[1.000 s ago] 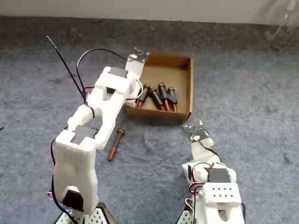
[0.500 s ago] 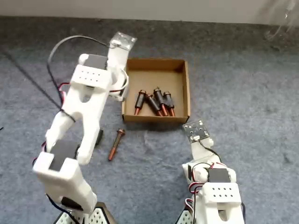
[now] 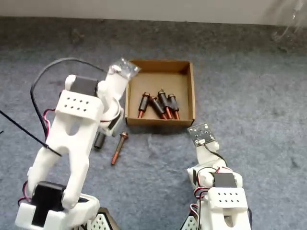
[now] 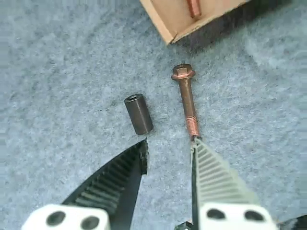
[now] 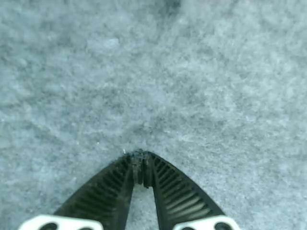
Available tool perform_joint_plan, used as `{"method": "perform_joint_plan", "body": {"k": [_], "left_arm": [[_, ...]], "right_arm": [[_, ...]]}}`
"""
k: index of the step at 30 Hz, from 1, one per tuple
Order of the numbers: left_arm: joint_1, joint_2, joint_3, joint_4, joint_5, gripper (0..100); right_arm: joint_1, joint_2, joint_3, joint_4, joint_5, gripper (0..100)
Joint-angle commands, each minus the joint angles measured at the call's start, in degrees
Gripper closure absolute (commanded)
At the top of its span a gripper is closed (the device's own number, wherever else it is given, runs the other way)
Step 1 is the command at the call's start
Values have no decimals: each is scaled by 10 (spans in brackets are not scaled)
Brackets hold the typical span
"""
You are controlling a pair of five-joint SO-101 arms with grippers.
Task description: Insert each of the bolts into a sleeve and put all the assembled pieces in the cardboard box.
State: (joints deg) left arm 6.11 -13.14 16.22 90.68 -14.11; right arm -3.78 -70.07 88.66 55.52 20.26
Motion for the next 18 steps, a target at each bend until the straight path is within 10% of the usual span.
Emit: {"method": "perform_joint_plan", "body": {"k": [1,18], "left_arm": [[14,-43,132,-112,-37,863],[51,21,252,-391,35,863]], "right_arm": [[6,-3,-1,-9,-4,991],[6,-3,-1,-9,-4,991]]}}
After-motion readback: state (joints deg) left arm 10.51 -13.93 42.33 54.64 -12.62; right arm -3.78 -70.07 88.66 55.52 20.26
